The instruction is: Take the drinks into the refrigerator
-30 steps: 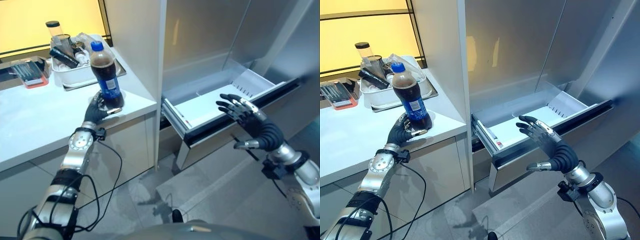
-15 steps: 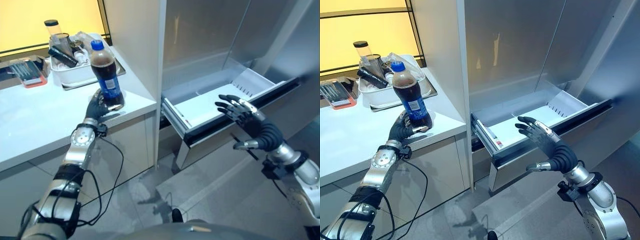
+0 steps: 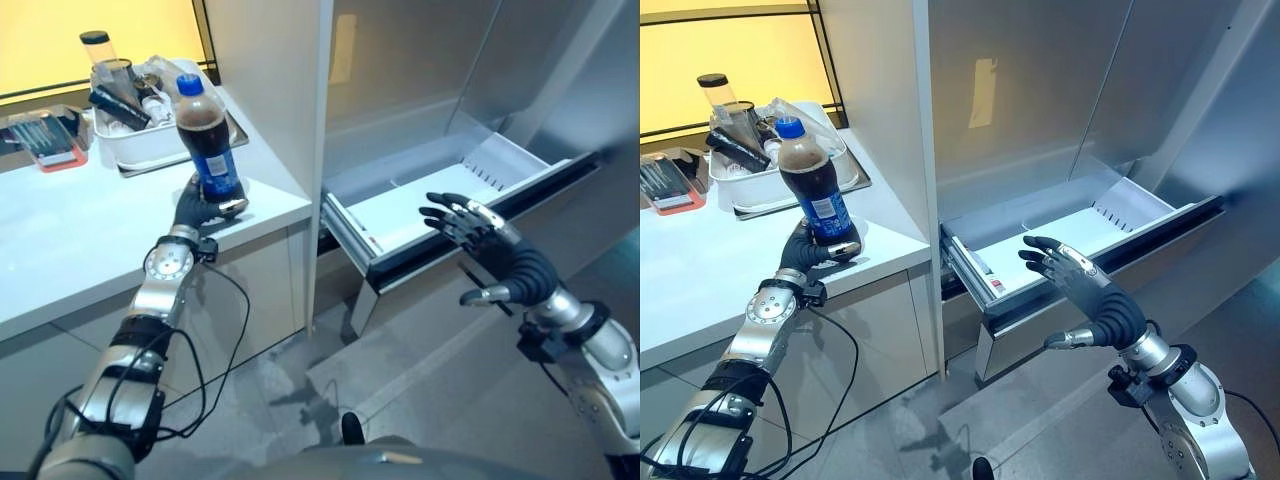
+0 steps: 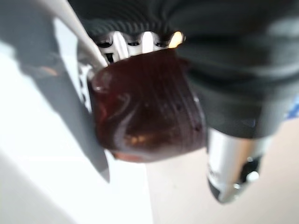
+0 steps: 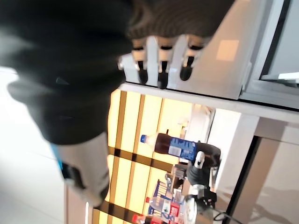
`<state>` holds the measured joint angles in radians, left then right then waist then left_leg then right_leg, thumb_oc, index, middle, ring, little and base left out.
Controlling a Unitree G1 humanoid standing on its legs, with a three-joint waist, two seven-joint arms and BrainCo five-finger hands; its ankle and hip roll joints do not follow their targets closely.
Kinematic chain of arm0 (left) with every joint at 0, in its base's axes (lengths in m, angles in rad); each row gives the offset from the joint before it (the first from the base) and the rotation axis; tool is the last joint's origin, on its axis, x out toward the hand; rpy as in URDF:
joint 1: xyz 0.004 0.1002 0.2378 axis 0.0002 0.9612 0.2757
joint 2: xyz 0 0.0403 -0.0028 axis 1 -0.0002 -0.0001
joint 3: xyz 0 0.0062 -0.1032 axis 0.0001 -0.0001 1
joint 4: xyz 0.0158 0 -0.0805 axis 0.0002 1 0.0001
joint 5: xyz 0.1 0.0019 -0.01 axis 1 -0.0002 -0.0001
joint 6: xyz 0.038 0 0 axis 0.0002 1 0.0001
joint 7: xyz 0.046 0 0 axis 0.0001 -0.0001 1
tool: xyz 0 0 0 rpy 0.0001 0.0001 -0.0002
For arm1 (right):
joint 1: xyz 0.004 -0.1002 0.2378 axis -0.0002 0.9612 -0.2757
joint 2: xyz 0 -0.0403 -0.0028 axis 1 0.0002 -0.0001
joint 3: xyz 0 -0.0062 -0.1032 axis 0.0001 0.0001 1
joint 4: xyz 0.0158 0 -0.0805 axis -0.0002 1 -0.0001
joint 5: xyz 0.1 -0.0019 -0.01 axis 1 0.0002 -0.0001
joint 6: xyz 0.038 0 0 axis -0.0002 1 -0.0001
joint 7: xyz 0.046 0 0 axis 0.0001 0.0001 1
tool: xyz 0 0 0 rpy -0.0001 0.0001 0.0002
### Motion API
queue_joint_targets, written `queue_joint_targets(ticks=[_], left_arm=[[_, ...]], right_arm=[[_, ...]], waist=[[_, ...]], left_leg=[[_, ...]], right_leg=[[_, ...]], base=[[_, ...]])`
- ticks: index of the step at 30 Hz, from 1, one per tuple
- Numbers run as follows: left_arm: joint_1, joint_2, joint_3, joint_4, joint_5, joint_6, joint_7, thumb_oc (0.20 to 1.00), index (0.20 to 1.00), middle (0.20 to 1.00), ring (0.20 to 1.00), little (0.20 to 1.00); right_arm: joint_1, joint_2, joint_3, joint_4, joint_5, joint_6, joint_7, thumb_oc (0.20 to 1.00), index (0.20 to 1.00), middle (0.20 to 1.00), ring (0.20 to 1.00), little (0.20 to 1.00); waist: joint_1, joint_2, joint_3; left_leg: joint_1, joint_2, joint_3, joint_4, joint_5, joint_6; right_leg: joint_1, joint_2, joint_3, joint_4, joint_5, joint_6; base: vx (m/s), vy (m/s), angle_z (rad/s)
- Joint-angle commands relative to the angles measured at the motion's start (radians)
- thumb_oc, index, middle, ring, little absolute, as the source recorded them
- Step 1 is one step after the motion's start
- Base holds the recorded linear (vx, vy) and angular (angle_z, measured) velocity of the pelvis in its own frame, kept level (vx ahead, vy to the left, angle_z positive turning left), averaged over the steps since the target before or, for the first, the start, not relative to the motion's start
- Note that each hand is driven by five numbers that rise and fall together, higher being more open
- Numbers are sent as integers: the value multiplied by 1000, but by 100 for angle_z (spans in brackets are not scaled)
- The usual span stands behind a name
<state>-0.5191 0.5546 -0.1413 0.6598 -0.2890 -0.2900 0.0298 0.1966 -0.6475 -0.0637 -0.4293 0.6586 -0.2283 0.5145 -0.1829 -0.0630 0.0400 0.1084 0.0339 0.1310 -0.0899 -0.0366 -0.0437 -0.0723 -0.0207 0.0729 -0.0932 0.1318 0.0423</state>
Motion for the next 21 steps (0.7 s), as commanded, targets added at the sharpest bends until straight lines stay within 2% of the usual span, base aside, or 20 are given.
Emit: queue_joint_targets(ticks=[1,14,15,16,17,21], left_arm=[[-182,36,-25,65,-2,-41,21,1000,1000,1000,1000,1000],[-193,-3,-38,67,6,-36,28,1000,1000,1000,1000,1000],[-193,-3,-38,67,6,-37,28,903,903,903,903,903],[-198,-3,-38,72,5,-38,28,501,501,501,501,501],[-199,-3,-38,70,5,-37,30,200,200,200,200,200],[-192,-9,-35,70,2,-40,33,200,200,200,200,200]], right_arm=[[-50,-32,-27,-48,60,-25,-2,1000,1000,1000,1000,1000],[-34,-13,-30,-49,57,-23,2,1000,1000,1000,1000,1000],[-34,-13,-30,-49,57,-23,2,1000,1000,1000,1000,1000],[-34,-11,-30,-53,57,-22,4,1000,1000,1000,1000,1000],[-34,-12,-29,-51,58,-22,4,1000,1000,1000,1000,1000],[-31,-9,-27,-53,57,-25,3,1000,1000,1000,1000,1000]], waist=[[-11,-2,20],[-15,-1,17],[-15,-1,17],[-15,-1,16],[-16,-2,17],[-17,-2,17]], left_leg=[[32,-22,-82,3,-50,33],[35,-21,-89,3,-54,33],[35,-21,-89,3,-54,33],[34,-21,-88,3,-53,33],[33,-21,-87,3,-53,33],[35,-21,-84,3,-54,34]], right_leg=[[82,-10,-47,51,-106,64],[86,-9,-51,50,-113,63],[86,-9,-51,50,-113,63],[85,-8,-50,50,-112,63],[84,-8,-50,51,-112,62],[84,-7,-47,49,-111,63]], base=[[0,0,0],[0,0,0],[0,0,0],[0,0,0],[0,0,0],[0,0,0]])
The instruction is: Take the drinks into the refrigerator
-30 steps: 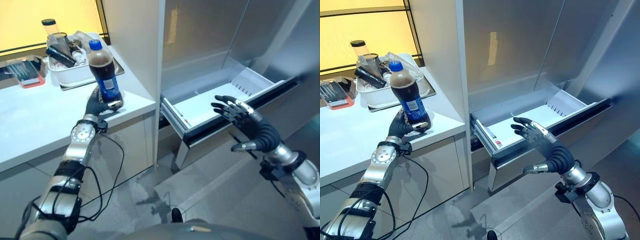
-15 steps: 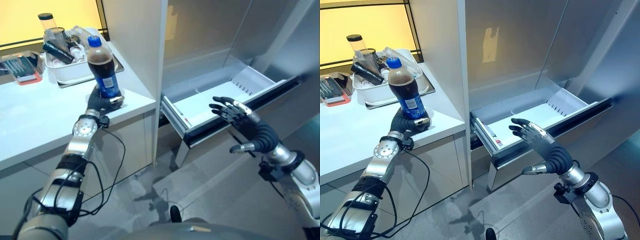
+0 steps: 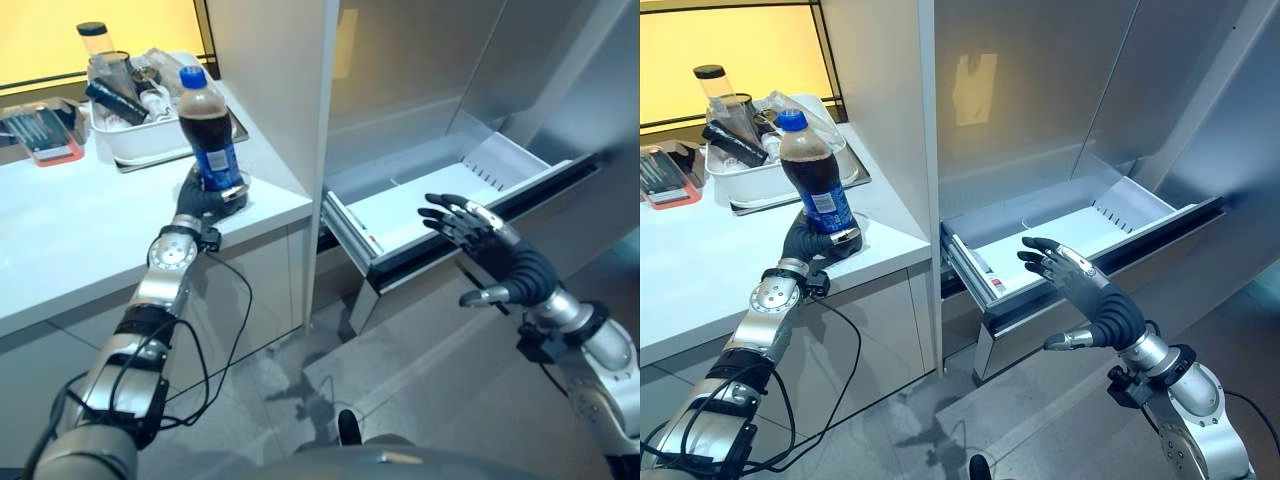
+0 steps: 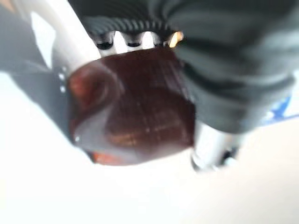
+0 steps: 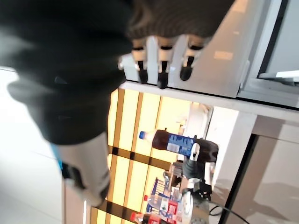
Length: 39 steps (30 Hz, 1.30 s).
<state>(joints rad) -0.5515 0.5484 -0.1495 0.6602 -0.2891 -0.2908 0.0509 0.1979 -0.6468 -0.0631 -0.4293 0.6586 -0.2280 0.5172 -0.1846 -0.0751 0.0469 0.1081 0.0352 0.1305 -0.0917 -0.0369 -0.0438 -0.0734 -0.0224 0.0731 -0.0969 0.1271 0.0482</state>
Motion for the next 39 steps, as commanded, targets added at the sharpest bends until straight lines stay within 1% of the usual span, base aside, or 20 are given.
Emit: queue_joint_targets(ticks=[1,14,23,30,32,34,37,39], left_arm=[[-159,-3,-27,70,3,-39,12,200,200,200,200,200],[-142,-15,-16,61,-14,-43,10,200,200,200,200,200],[-117,-34,-2,8,-87,-61,-3,200,200,200,200,200],[-71,-37,4,-95,-140,-75,-39,200,200,200,200,200],[-24,-34,16,-170,-175,-85,-65,200,200,200,200,200],[14,-37,29,-238,-211,-96,-86,200,200,200,200,200],[103,-47,62,-358,-275,-103,-124,200,200,200,200,200],[169,-42,85,-448,-289,-103,-157,200,200,200,200,200]], right_arm=[[-32,-10,-28,-53,57,-25,1,1000,1000,1000,1000,1000],[-25,0,-20,-45,57,-20,6,1000,1000,1000,1000,1000],[-28,10,-8,-24,47,-25,-1,1000,1000,1000,1000,1000],[-46,16,3,38,39,-28,-12,1000,1000,1000,1000,1000],[-63,18,9,89,27,-24,-18,1000,1000,1000,1000,1000],[-95,16,16,142,-4,-41,-48,1000,1000,1000,1000,1000],[-126,28,17,217,-6,-45,-78,1000,1000,1000,1000,1000],[-135,26,11,231,-9,-48,-79,1000,1000,1000,1000,1000]], waist=[[-15,10,10],[-12,9,8],[-6,5,6],[3,4,1],[14,3,-2],[24,1,-4],[39,0,-6],[48,-2,-8]], left_leg=[[35,-23,-84,4,-53,34],[39,-22,-84,4,-55,33],[38,-23,-87,4,-52,34],[38,-23,-93,4,-50,34],[40,-22,-99,4,-50,35],[40,-23,-102,4,-49,34],[39,-24,-109,4,-47,35],[36,-26,-114,4,-46,36]], right_leg=[[85,-5,-47,53,-106,57],[91,-5,-47,52,-108,55],[94,-5,-50,50,-108,54],[99,-8,-59,49,-108,53],[103,-11,-65,48,-107,52],[107,-13,-69,47,-107,52],[112,-15,-75,44,-105,49],[114,-16,-79,42,-105,49]], base=[[0,0,0],[0,0,0],[0,0,0],[0,0,0],[0,0,0],[0,0,0],[0,0,0],[0,0,0]])
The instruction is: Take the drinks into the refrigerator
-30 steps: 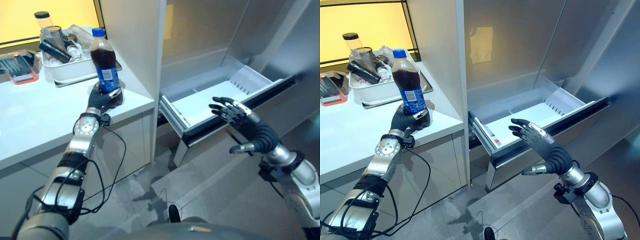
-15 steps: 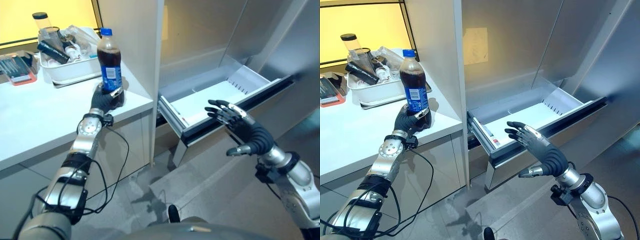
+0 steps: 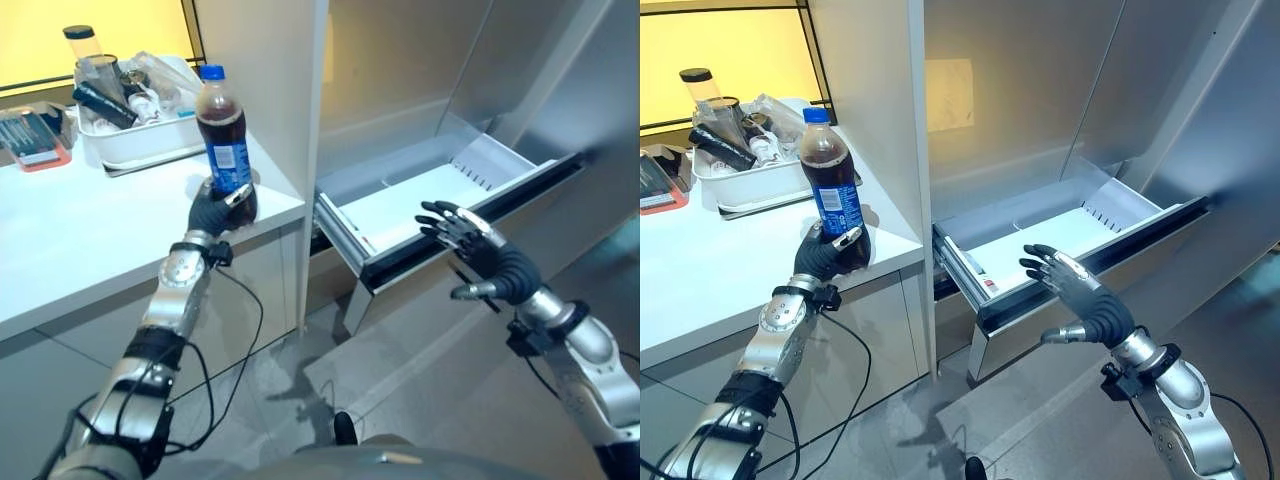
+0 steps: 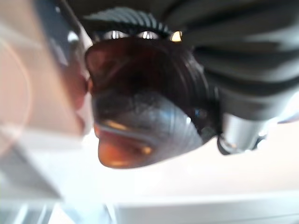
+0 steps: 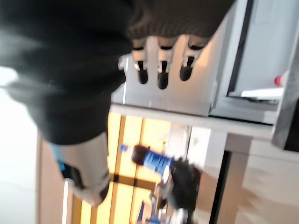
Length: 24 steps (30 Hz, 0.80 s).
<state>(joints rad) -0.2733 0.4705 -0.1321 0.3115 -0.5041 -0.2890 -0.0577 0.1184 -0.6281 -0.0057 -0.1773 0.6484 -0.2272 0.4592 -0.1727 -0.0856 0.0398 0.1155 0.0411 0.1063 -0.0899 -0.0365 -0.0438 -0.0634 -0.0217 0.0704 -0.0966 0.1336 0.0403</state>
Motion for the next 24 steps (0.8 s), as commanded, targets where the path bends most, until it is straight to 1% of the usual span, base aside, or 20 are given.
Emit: queue_joint_targets(ticks=[1,2,3,4,5,7,10,13,15,18,19,20,21,22,23,24], left_arm=[[-77,33,76,-132,-85,-106,-64,200,200,200,200,200],[-48,34,86,-167,-94,-108,-85,200,200,200,200,200],[-45,34,88,-169,-95,-107,-85,200,200,200,200,200],[8,28,99,-230,-128,-107,-126,200,200,200,200,200],[10,28,100,-232,-129,-106,-127,200,200,200,200,200],[75,27,110,-308,-162,-101,-174,200,200,200,200,200],[127,31,114,-384,-182,-91,-213,200,200,200,200,200],[161,28,114,-408,-203,-85,-233,200,200,200,200,200],[189,37,94,-450,-216,-72,-261,200,200,200,200,200],[212,73,74,-489,-204,-61,-289,200,200,200,200,200],[212,73,75,-489,-204,-61,-289,200,200,200,200,200],[212,84,57,-500,-199,-61,-295,200,200,200,200,200],[217,104,29,-525,-210,-54,-315,200,200,200,200,200],[218,104,30,-525,-210,-54,-315,200,200,200,200,200],[217,133,-16,-535,-204,-47,-332,200,200,200,200,200],[213,148,-33,-540,-204,-44,-338,200,200,200,200,200]], right_arm=[[-62,2,-50,-7,-13,-49,-25,1000,1000,1000,1000,1000],[-68,-1,-54,9,-19,-51,-25,1000,1000,1000,1000,1000],[-69,-1,-53,10,-19,-52,-25,1000,1000,1000,1000,1000],[-78,-1,-61,33,-27,-56,-30,1000,1000,1000,1000,1000],[-79,-2,-59,34,-27,-57,-30,1000,1000,1000,1000,1000],[-90,-2,-66,66,-40,-60,-41,1000,1000,1000,1000,1000],[-103,2,-55,90,-53,-59,-42,1000,1000,1000,1000,1000],[-118,10,-32,130,-40,-54,-44,1000,1000,1000,1000,1000],[-137,22,15,157,4,-28,-26,1000,1000,1000,1000,1000],[-156,18,78,174,101,27,23,1000,1000,1000,1000,1000],[-157,18,79,175,101,27,24,1000,1000,1000,1000,1000],[-177,16,117,198,141,44,36,1000,1000,1000,1000,1000],[-204,-6,171,202,191,72,67,1000,1000,1000,1000,1000],[-205,-6,171,203,191,71,67,1000,1000,1000,1000,1000],[-256,-17,234,235,223,77,71,1000,1000,1000,1000,1000],[-283,-16,260,244,240,85,78,1000,1000,1000,1000,1000]], waist=[[42,8,-1],[47,7,-1],[46,7,-2],[57,5,-3],[55,5,-3],[67,1,-7],[78,-4,-9],[87,-7,-10],[98,-12,-10],[108,-19,-10],[107,-19,-10],[112,-20,-10],[118,-23,-10],[118,-22,-10],[125,-22,-12],[127,-22,-12]], left_leg=[[28,-32,-92,3,-45,36],[27,-33,-95,3,-44,36],[27,-33,-95,3,-44,36],[27,-34,-100,3,-43,37],[27,-34,-100,3,-43,37],[24,-35,-108,3,-41,38],[21,-37,-115,3,-39,39],[20,-38,-118,3,-38,40],[17,-40,-123,3,-35,42],[14,-43,-131,3,-31,42],[14,-43,-131,3,-31,42],[13,-45,-132,3,-30,42],[12,-46,-133,3,-28,42],[12,-46,-133,3,-28,42],[12,-48,-136,3,-27,43],[12,-48,-137,3,-26,43]], right_leg=[[105,-17,-79,42,-111,56],[105,-18,-81,42,-110,55],[105,-18,-81,41,-110,55],[109,-20,-87,40,-110,54],[109,-20,-87,40,-110,54],[112,-23,-96,39,-108,53],[114,-25,-101,39,-106,53],[116,-28,-107,38,-104,53],[116,-31,-111,39,-102,52],[118,-33,-118,38,-102,52],[119,-33,-118,38,-102,52],[119,-34,-120,39,-100,52],[119,-35,-121,40,-99,52],[119,-35,-121,40,-99,52],[120,-36,-122,40,-98,52],[121,-37,-123,40,-98,52]], base=[[-13,3,5],[0,0,0],[0,0,0],[-14,-1,5],[-24,-4,8],[-20,-4,12],[-20,-1,15],[-27,-2,10],[-43,-7,11],[-26,-9,5],[-19,-4,4],[-39,-6,4],[-39,-6,3],[-43,-2,1],[0,0,0],[0,0,0]])
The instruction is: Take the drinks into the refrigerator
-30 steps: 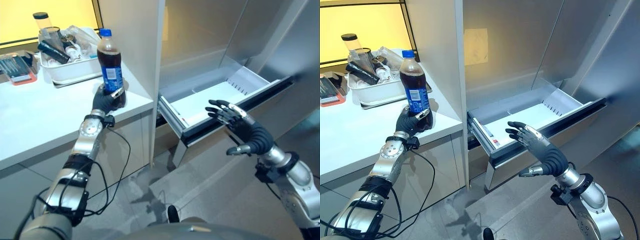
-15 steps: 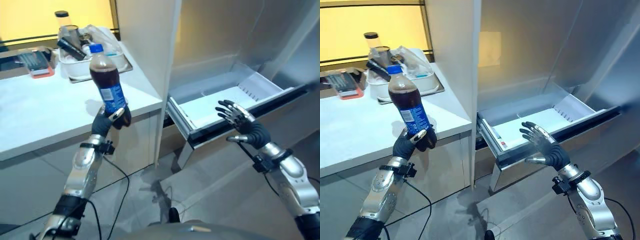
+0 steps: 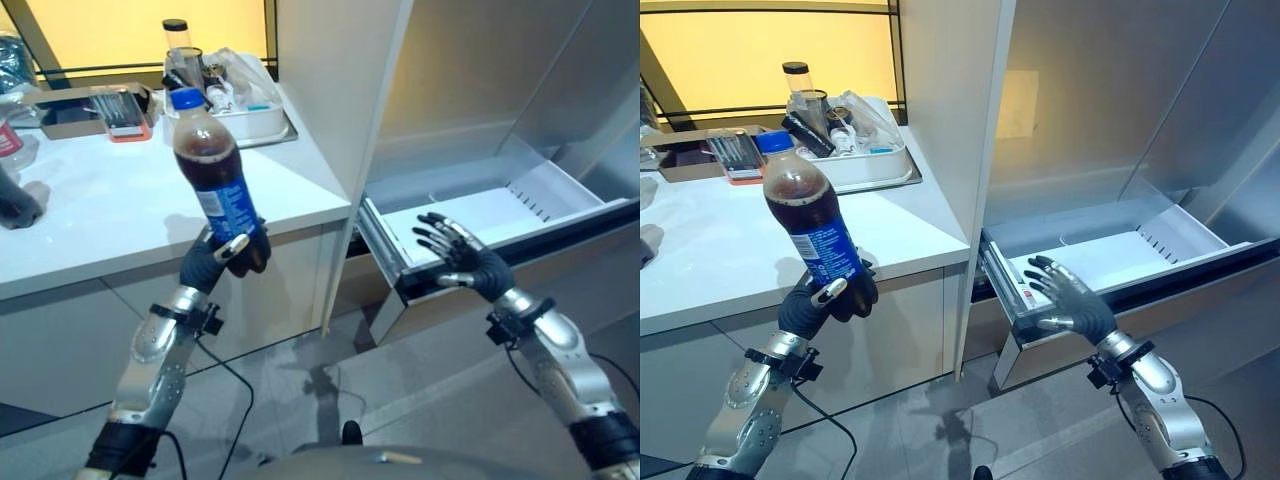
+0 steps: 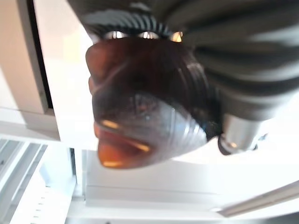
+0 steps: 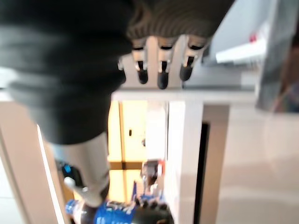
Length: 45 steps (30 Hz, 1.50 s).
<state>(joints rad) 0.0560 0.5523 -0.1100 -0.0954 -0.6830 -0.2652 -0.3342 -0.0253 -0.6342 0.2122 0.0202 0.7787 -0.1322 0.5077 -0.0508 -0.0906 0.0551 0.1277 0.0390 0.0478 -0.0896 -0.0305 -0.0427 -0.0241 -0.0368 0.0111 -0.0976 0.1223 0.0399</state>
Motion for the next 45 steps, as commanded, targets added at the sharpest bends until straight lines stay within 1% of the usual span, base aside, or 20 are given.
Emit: queue_joint_targets(ticks=[1,2,3,4,5,6,7,8,10,11,12,14,16,20,27,30,34,37,45], left_arm=[[-117,75,-70,-131,-27,-65,-67,200,200,200,200,200],[-117,75,-70,-130,-27,-65,-67,200,200,200,200,200],[-129,102,-109,-130,-7,-61,-79,200,200,200,200,200],[-129,103,-109,-130,-7,-61,-79,200,200,200,200,200],[-133,112,-140,-129,-7,-57,-89,200,200,200,200,200],[-134,112,-140,-128,-7,-58,-89,200,200,200,200,200],[-148,124,-173,-138,3,-54,-98,200,200,200,200,200],[-146,123,-190,-135,0,-48,-104,200,200,200,200,200],[-146,125,-209,-136,2,-43,-110,200,200,200,200,200],[-149,127,-243,-141,9,-34,-123,200,200,200,200,200],[-149,128,-243,-141,9,-35,-123,200,200,200,200,200],[-150,133,-290,-140,12,-16,-144,200,200,200,200,200],[-148,143,-306,-146,16,-10,-155,200,200,200,200,200],[-144,151,-323,-145,22,-2,-167,200,200,200,200,200],[-151,151,-331,-135,45,-7,-165,200,200,200,200,200],[-159,148,-335,-128,54,-10,-161,200,200,200,200,200],[-199,137,-375,-126,65,-9,-158,200,200,200,200,200],[-204,124,-385,-122,68,-6,-153,200,200,200,200,200],[-222,106,-400,-124,92,0,-138,200,200,200,200,200]], right_arm=[[-151,-8,56,43,116,-10,33,1000,1000,1000,1000,1000],[-151,-8,56,43,116,-10,33,1000,1000,1000,1000,1000],[-188,18,84,70,125,-18,14,1000,1000,1000,1000,1000],[-189,19,84,71,125,-19,14,1000,1000,1000,1000,1000],[-210,45,114,77,148,-12,20,1000,1000,1000,1000,1000],[-210,45,115,78,148,-12,20,1000,1000,1000,1000,1000],[-237,66,159,94,162,-3,28,1000,1000,1000,1000,1000],[-245,70,175,89,168,4,34,1000,1000,1000,1000,1000],[-251,80,185,94,179,7,37,1000,1000,1000,1000,1000],[-265,107,199,118,194,6,29,1000,1000,1000,1000,1000],[-265,107,199,119,194,6,29,1000,1000,1000,1000,1000],[-273,148,210,128,221,2,21,1000,1000,1000,1000,1000],[-277,164,212,134,233,6,23,1000,1000,1000,1000,1000],[-272,171,219,123,265,14,29,1000,1000,1000,1000,1000],[-238,175,244,78,289,35,40,1000,1000,1000,1000,1000],[-240,180,256,97,276,33,35,1000,1000,1000,1000,1000],[-305,211,310,155,250,34,22,1000,1000,1000,1000,1000],[-337,233,335,193,216,27,7,1000,1000,1000,1000,1000],[-379,288,400,254,167,41,-2,1000,1000,1000,1000,1000]], waist=[[6,-16,-28],[6,-16,-27],[8,-12,-31],[7,-13,-31],[10,-11,-31],[10,-11,-31],[11,-8,-31],[11,-7,-31],[11,-5,-31],[11,-2,-31],[11,-2,-31],[9,4,-29],[9,6,-28],[8,9,-25],[4,12,-23],[5,12,-22],[11,14,-22],[14,14,-22],[22,16,-21]], left_leg=[[0,-46,-79,2,-32,42],[0,-46,-79,2,-32,42],[2,-46,-81,2,-32,42],[2,-46,-81,2,-32,42],[2,-47,-80,2,-32,42],[2,-47,-80,2,-32,42],[5,-47,-80,2,-33,42],[6,-46,-80,2,-33,43],[8,-46,-79,2,-34,43],[11,-45,-78,2,-35,43],[11,-45,-78,2,-35,43],[13,-44,-76,2,-36,45],[15,-44,-73,2,-37,46],[17,-42,-70,2,-39,46],[19,-41,-68,2,-40,45],[21,-39,-68,2,-40,45],[23,-38,-70,2,-41,45],[24,-37,-71,2,-41,45],[25,-37,-77,2,-42,45]], right_leg=[[83,-22,-65,41,-87,53],[83,-22,-65,41,-87,53],[83,-23,-64,41,-87,54],[83,-23,-64,41,-87,54],[83,-23,-62,40,-87,54],[84,-23,-62,40,-87,54],[84,-23,-60,41,-87,53],[85,-23,-60,42,-88,53],[86,-23,-60,43,-88,53],[87,-23,-60,45,-89,53],[87,-23,-59,45,-89,53],[84,-22,-57,49,-90,55],[83,-21,-52,50,-90,55],[81,-21,-47,51,-91,57],[81,-20,-47,52,-96,56],[84,-19,-46,50,-97,56],[88,-17,-46,46,-98,54],[90,-18,-46,45,-97,53],[94,-17,-51,46,-101,51]], base=[[0,0,0],[0,0,0],[0,0,0],[0,0,0],[0,0,0],[0,0,0],[0,0,0],[0,0,0],[0,0,0],[0,0,0],[0,0,0],[0,0,0],[0,0,0],[0,0,0],[0,0,0],[0,0,0],[0,0,0],[0,0,0],[0,0,0]])
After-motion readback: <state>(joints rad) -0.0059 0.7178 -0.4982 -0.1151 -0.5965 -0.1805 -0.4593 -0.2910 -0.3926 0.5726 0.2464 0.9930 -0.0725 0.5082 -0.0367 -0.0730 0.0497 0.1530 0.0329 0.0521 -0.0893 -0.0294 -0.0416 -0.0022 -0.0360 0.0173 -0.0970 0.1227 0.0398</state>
